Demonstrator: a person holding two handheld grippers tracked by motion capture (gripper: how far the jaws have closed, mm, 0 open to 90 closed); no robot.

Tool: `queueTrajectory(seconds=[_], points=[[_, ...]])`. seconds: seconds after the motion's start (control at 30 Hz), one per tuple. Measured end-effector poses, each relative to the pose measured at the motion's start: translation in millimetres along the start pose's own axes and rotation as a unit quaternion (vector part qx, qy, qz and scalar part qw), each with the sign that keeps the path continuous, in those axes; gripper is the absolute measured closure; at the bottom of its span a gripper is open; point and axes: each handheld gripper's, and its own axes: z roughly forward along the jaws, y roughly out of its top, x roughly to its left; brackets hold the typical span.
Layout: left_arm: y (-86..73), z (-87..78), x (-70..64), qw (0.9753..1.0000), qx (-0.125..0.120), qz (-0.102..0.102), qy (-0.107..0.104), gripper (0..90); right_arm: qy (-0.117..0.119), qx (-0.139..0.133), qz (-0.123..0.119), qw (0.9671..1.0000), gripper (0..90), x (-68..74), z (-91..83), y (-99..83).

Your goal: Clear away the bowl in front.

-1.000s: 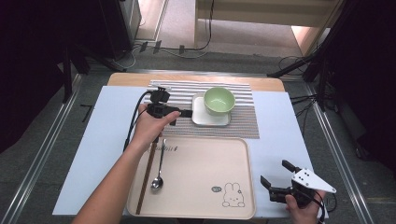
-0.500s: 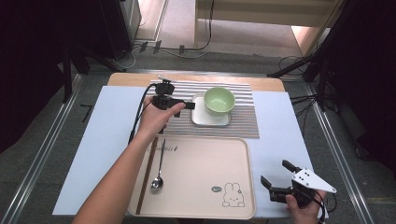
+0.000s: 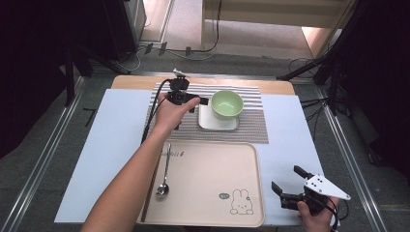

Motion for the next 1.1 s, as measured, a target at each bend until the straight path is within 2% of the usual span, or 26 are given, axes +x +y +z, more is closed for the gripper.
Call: queueTrajectory(seconds=[0.2, 0.23, 0.3, 0.37, 0.5, 0.63, 0.83, 0.9, 0.97, 1.1], points=[[4.2, 9.7, 0.7, 0.9997, -0.009, -0.019, -0.011, 38.9, -0.001, 0.0, 0.0, 1.0, 2.1, -0.5, 0.1, -0.2], [6.1, 14.1, 1.0, 0.9995, -0.008, -0.026, -0.016, 42.2, -0.001, -0.001, 0.001, 1.0, 2.1, -0.6, 0.2, -0.3], [7.2, 16.0, 1.4, 0.9995, -0.007, -0.027, -0.017, 42.4, 0.0, 0.0, 0.001, 1.0, 2.2, -0.7, 0.0, -0.2], [8.8, 19.6, 1.8, 0.9992, -0.005, -0.034, -0.022, 46.4, -0.002, 0.0, 0.002, 1.0, 2.4, -0.4, -0.3, -0.1], [11.5, 27.9, 1.4, 0.9993, 0.004, -0.035, -0.015, 47.0, -0.001, 0.0, 0.001, 1.0, 2.5, -1.1, -0.3, -0.5], [10.9, 36.6, 4.5, 0.9988, 0.001, -0.049, -0.011, 47.5, -0.002, -0.002, 0.002, 1.0, 2.5, -2.1, -0.5, -0.9], [9.2, 46.1, 6.3, 0.9985, 0.008, -0.053, -0.002, 49.2, -0.002, -0.001, 0.002, 1.0, 2.5, -3.1, -0.5, -1.2], [9.2, 47.3, 7.0, 0.9986, 0.009, -0.053, -0.002, 49.7, -0.003, -0.001, 0.003, 1.0, 2.5, -3.0, -0.4, -1.2], [10.1, 51.8, 7.0, 0.9986, 0.024, -0.044, 0.016, 52.3, -0.002, -0.001, 0.002, 1.0, 2.5, -2.6, -0.3, -1.2], [12.0, 56.3, 4.1, 0.9984, 0.029, -0.045, 0.017, 53.2, -0.001, 0.001, 0.003, 1.0, 2.5, -2.6, -0.2, -1.5]])
